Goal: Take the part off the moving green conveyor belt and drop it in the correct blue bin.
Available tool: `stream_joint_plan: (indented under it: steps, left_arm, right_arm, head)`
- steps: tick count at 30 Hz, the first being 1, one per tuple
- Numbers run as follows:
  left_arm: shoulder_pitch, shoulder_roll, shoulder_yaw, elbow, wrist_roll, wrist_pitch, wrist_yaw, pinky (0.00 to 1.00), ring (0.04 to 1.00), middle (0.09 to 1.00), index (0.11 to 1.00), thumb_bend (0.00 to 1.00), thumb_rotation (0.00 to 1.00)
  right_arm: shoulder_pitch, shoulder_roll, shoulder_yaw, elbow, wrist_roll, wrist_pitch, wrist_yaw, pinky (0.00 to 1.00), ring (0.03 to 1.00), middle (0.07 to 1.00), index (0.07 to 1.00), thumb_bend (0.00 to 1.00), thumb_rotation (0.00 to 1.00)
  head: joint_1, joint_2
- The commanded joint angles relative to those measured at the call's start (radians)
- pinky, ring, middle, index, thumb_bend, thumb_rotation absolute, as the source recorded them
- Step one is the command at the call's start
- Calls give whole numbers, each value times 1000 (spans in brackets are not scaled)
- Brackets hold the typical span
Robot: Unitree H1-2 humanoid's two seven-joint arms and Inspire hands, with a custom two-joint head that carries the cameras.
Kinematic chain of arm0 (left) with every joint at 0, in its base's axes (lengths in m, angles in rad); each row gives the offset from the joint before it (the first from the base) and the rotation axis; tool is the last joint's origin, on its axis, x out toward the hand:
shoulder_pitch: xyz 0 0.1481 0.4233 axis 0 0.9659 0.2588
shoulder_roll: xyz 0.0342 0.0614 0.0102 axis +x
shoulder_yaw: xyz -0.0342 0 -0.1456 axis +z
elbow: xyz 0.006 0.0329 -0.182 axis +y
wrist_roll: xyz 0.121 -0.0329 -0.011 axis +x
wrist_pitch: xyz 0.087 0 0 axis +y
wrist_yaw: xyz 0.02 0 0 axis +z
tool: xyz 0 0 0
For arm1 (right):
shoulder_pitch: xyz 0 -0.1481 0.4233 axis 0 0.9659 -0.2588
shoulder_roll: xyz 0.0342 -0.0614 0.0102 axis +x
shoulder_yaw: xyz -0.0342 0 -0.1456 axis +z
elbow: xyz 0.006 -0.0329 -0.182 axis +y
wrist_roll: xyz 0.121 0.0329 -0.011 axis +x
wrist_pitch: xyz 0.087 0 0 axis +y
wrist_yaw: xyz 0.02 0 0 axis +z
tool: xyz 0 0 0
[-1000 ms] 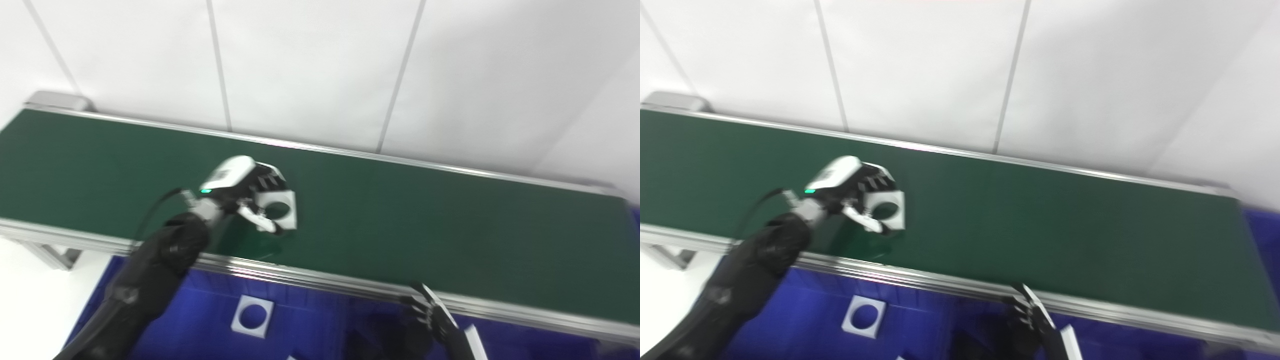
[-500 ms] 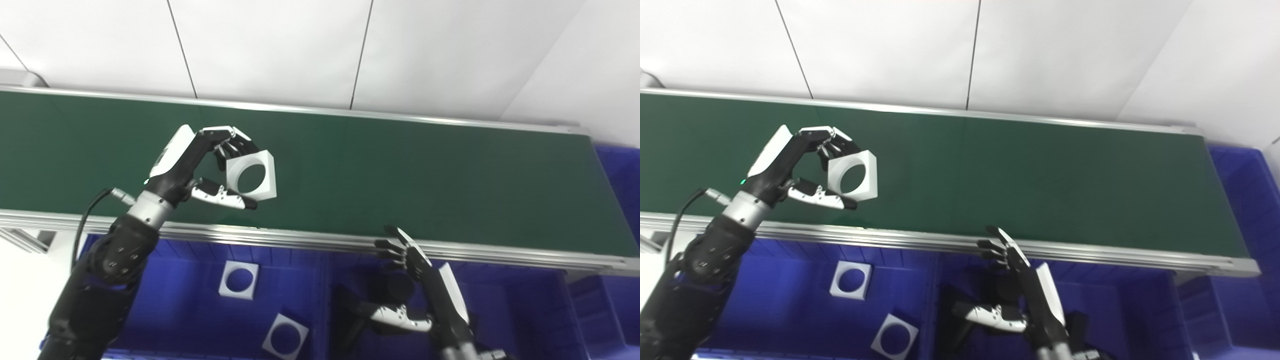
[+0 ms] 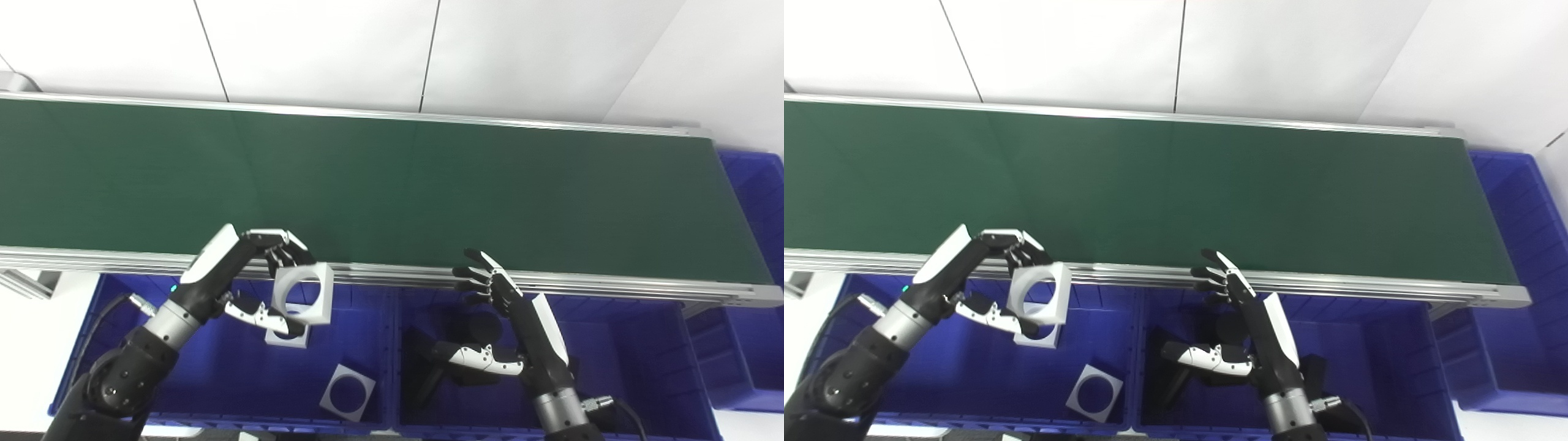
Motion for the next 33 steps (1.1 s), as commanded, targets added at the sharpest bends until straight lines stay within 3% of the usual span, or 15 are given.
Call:
stream_joint_plan:
  steps: [1,8,13,15,16,17,19,20,21,22,25,28,31,33]
  left_arm:
    - [-3,16,-13,-9,-10,-29,-21,416,429,475,513,499,0]
    - [-2,21,-51,15,75,-1,-42,445,439,472,523,497,0]
    - [-20,29,-79,4,201,114,-71,525,453,496,506,499,0]
    - [-34,43,-99,-1,253,142,-97,646,590,504,492,512,0]
    - [-40,50,-109,-5,276,154,-109,728,662,614,496,511,46]
    - [-49,59,-122,-18,307,175,-133,756,687,651,497,510,62]
    - [-61,70,-140,-37,345,204,-163,854,765,740,704,686,352]
    - [-66,76,-148,-44,356,211,-177,869,776,753,731,712,409]
    - [-70,82,-154,-53,361,216,-190,892,797,780,769,761,533]
    - [-72,88,-157,-60,361,219,-203,895,800,784,774,767,549]
    - [-71,103,-156,-81,316,227,-241,927,835,826,821,859,705]
    - [-50,102,-132,-89,218,215,-250,930,858,850,847,941,746]
    - [-17,93,-102,-112,91,236,-267,824,877,874,863,996,712]
    - [12,75,-76,-127,-53,244,-284,797,887,891,870,1000,610]
  right_arm:
    - [-4,3,-4,-42,10,5,5,642,726,789,896,805,340]
    - [-4,3,-2,-50,8,13,6,641,724,787,895,796,322]
    - [-4,4,1,-52,1,14,4,640,719,782,892,797,300]
    - [-3,6,2,-52,2,14,4,639,717,781,892,799,304]
    - [-3,6,2,-52,4,14,4,640,718,782,893,798,302]
    - [-3,7,2,-52,4,15,4,641,718,783,893,797,301]
    - [-2,11,3,-54,4,21,3,642,718,782,892,806,310]
    - [-2,11,4,-54,3,19,2,642,718,782,891,806,311]
    - [-2,11,4,-55,3,19,2,642,719,783,891,805,315]
    - [-1,12,5,-57,2,20,2,642,719,783,891,805,316]
    - [-1,12,6,-57,3,20,3,645,721,783,891,804,322]
    - [1,14,7,-63,7,24,5,645,720,783,893,803,318]
    - [4,16,8,-71,-2,30,3,643,721,783,893,801,319]
    - [5,15,10,-74,-2,30,3,644,722,783,892,797,316]
  head:
    - [2,2]
    - [4,8]
    - [5,14]
    - [5,14]
    - [5,14]
    - [3,15]
    - [3,16]
    - [3,16]
    - [2,16]
    - [2,18]
    - [-1,19]
    - [-17,21]
    - [-28,21]
    - [-41,22]
